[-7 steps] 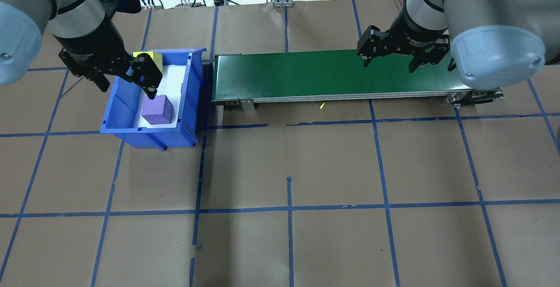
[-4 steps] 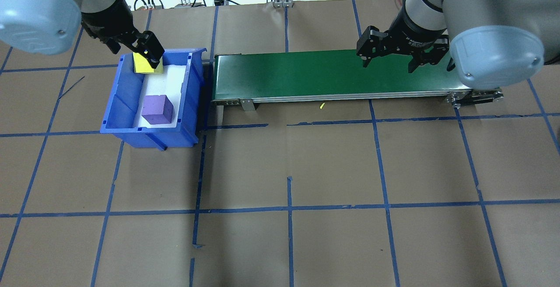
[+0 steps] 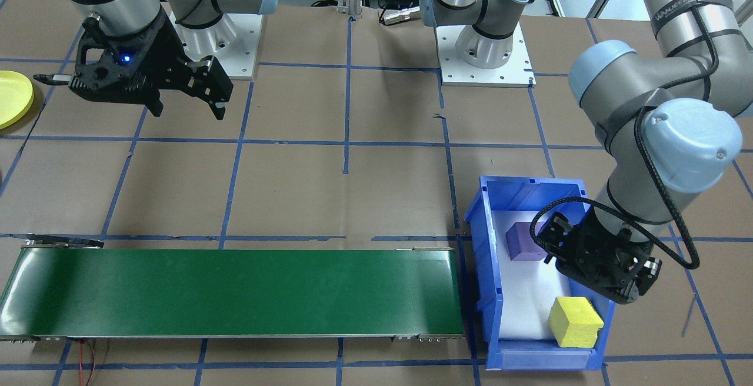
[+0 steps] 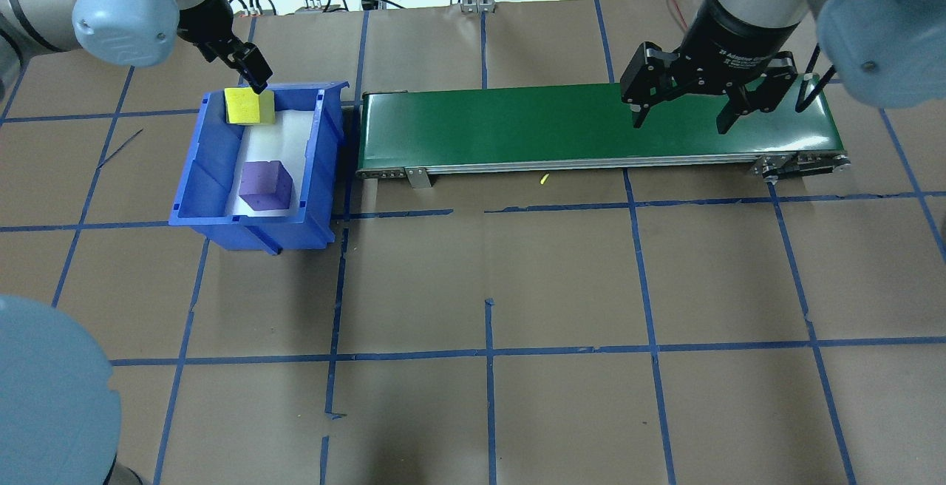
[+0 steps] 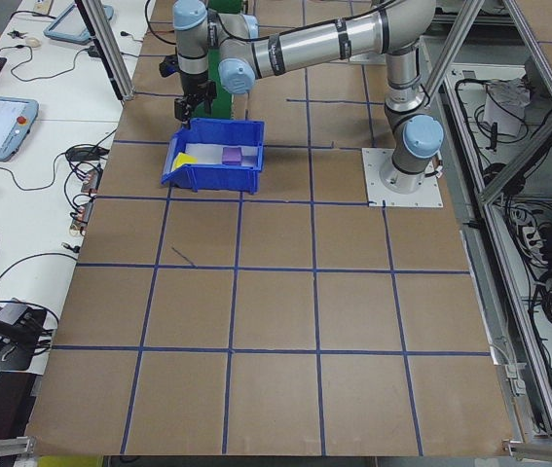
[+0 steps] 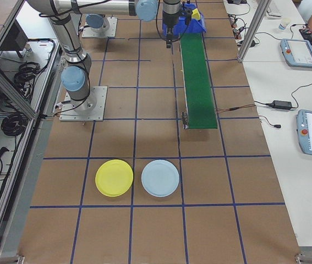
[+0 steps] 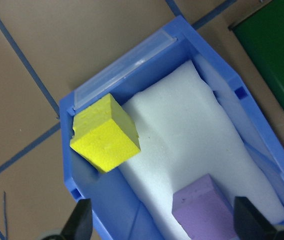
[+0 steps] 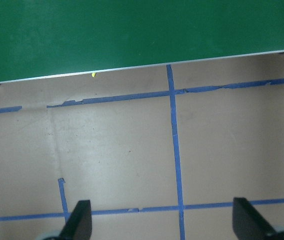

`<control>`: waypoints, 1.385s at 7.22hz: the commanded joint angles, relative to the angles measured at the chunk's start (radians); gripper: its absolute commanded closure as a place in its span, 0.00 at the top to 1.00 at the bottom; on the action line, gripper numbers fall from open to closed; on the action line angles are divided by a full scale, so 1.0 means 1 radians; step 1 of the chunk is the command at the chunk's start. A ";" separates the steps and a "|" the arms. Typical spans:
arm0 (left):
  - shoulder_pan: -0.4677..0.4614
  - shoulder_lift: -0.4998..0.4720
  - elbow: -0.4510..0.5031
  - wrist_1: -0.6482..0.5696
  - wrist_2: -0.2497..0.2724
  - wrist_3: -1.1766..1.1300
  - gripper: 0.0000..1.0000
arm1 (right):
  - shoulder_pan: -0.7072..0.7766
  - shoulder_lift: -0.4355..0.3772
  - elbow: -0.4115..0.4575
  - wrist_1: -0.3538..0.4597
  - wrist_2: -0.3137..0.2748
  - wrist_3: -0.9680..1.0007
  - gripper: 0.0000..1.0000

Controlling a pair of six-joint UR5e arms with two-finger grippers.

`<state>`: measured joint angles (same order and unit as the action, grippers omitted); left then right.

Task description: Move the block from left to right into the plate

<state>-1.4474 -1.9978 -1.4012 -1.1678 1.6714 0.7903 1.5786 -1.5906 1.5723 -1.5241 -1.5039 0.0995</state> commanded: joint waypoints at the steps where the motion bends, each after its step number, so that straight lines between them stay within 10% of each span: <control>1: 0.015 -0.073 0.002 0.092 -0.004 0.113 1.00 | -0.002 -0.063 -0.018 0.195 -0.003 0.003 1.00; 10: 0.033 -0.154 -0.056 0.206 -0.055 0.187 0.99 | 0.001 -0.060 0.015 0.001 -0.058 0.003 1.00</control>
<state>-1.4209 -2.1519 -1.4352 -0.9704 1.6180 0.9609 1.5806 -1.6506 1.5843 -1.5189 -1.5653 0.1017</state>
